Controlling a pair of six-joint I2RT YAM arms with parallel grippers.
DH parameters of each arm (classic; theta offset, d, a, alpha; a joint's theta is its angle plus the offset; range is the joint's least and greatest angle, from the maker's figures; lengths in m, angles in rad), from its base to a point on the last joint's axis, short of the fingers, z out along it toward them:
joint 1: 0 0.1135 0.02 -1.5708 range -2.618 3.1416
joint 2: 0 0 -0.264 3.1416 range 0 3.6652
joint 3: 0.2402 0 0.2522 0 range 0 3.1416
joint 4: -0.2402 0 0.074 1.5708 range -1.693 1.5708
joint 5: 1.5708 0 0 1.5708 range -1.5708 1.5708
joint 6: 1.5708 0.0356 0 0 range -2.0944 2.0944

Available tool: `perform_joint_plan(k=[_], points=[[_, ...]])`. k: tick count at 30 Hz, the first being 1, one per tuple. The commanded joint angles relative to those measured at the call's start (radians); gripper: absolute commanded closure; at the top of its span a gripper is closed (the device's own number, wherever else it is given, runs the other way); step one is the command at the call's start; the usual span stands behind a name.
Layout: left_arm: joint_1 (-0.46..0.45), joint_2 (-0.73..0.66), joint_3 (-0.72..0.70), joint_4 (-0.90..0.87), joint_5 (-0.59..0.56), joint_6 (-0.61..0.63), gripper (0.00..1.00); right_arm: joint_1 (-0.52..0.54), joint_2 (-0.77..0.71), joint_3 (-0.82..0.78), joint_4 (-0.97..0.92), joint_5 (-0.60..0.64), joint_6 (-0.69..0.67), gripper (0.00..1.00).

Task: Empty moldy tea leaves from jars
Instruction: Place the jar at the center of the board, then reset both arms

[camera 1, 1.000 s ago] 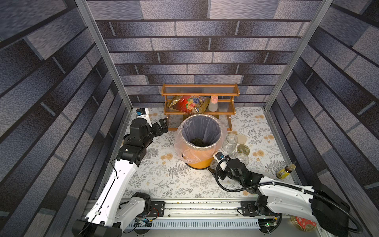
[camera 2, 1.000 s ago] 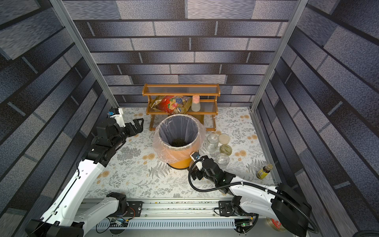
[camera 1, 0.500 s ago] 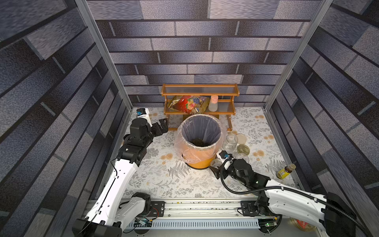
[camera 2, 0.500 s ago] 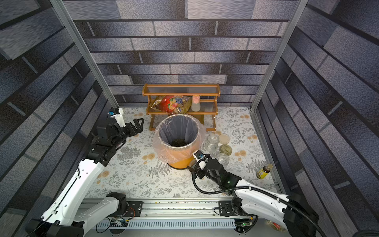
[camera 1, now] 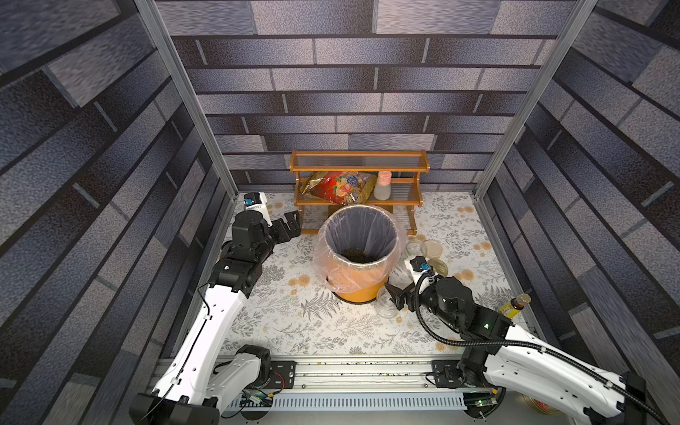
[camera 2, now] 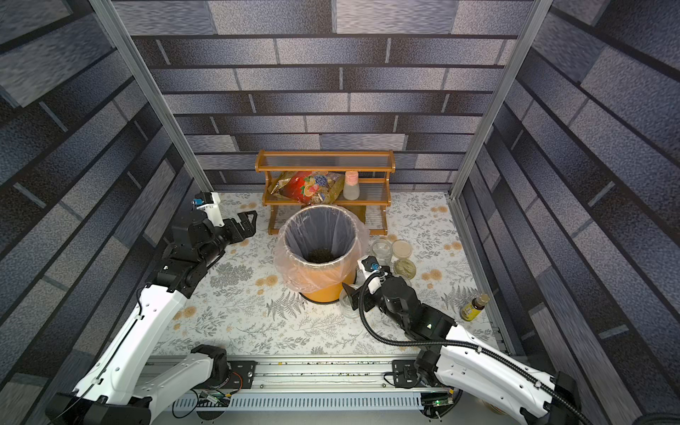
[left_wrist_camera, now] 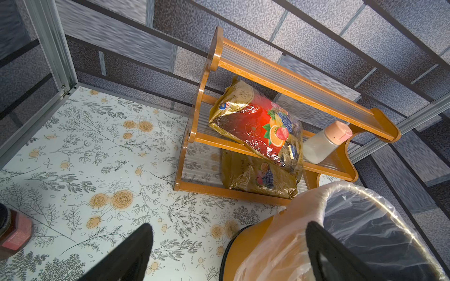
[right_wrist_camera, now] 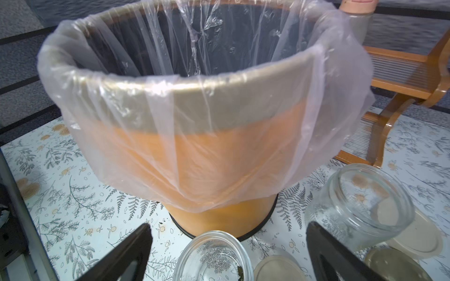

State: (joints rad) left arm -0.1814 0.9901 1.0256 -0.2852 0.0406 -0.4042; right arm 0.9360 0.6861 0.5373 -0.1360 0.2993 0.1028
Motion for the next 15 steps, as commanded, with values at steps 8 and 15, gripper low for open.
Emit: perform_joint_plan(k=[8,15], points=[[0.032,0.060,-0.007,0.027,-0.048,0.074,0.00,-0.243,0.078,0.227,-0.187,0.152,0.106,0.00],[0.076,0.199,0.002,0.021,-0.118,0.129,0.00,-0.445,0.223,0.198,-0.016,0.243,0.078,0.00]])
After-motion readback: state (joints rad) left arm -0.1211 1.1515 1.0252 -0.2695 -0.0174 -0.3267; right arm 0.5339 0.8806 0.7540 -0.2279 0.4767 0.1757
